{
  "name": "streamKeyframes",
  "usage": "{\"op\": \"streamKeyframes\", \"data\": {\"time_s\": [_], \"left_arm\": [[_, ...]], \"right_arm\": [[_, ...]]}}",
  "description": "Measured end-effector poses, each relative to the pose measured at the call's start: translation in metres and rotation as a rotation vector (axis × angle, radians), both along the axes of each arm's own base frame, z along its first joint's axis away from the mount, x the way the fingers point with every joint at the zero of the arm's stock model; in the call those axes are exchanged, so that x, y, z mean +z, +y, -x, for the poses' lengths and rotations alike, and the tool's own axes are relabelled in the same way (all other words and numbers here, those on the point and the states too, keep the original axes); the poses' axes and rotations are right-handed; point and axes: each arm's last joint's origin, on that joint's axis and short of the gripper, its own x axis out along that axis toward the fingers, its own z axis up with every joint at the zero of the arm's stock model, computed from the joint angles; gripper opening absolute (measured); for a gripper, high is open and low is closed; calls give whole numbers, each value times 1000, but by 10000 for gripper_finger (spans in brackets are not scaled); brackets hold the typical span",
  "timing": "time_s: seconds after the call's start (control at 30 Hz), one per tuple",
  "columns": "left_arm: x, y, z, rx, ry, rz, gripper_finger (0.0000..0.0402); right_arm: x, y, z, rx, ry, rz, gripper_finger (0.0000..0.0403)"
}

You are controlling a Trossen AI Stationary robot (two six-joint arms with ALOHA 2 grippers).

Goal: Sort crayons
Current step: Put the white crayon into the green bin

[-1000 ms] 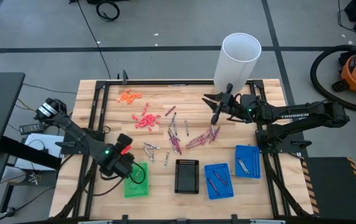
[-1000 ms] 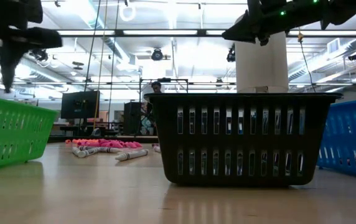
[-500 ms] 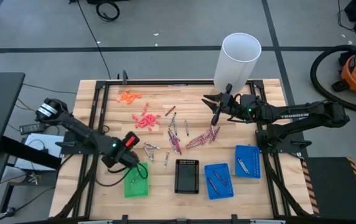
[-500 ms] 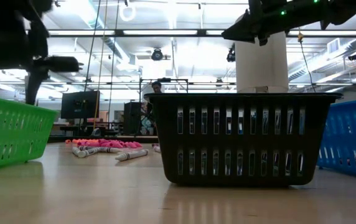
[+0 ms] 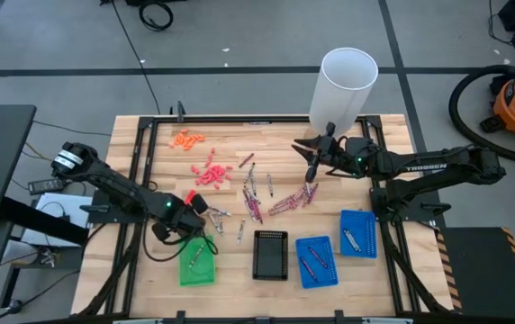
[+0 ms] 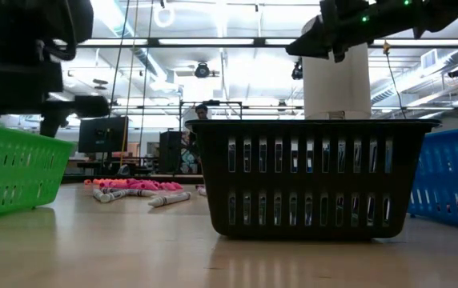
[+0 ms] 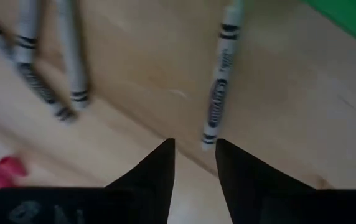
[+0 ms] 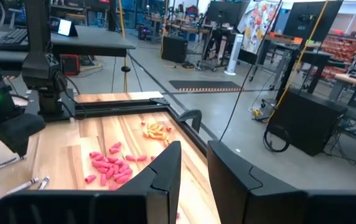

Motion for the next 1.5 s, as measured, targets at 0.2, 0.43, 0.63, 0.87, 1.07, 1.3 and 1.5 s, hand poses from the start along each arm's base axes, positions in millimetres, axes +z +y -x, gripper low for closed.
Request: {"op": "streamKeyframes", "data": {"time_s": [0.2, 0.43, 0.63, 0.87, 1.07, 1.3, 1.5], "left_arm": [[-11, 1, 2, -17, -13, 49, 125], [-18, 2, 5, -24, -26, 67, 116], [-19, 1, 7, 18, -6, 110, 64], [-19, 1, 7, 48, -2, 122, 22], [-12, 3, 7, 87, 21, 34, 18], [23, 3, -7, 112, -64, -183, 17], [62, -7, -29, 281, -224, -87, 16]], "right_arm": [[-2, 0, 0, -2, 15, -22, 87], [-2, 0, 0, -2, 13, -24, 87], [-2, 0, 0, -2, 13, -24, 87], [-2, 1, 0, 27, 12, -27, 87], [-2, 1, 0, 30, 12, -27, 87], [-2, 1, 0, 31, 14, -28, 87], [-2, 1, 0, 31, 15, -28, 87]]}}
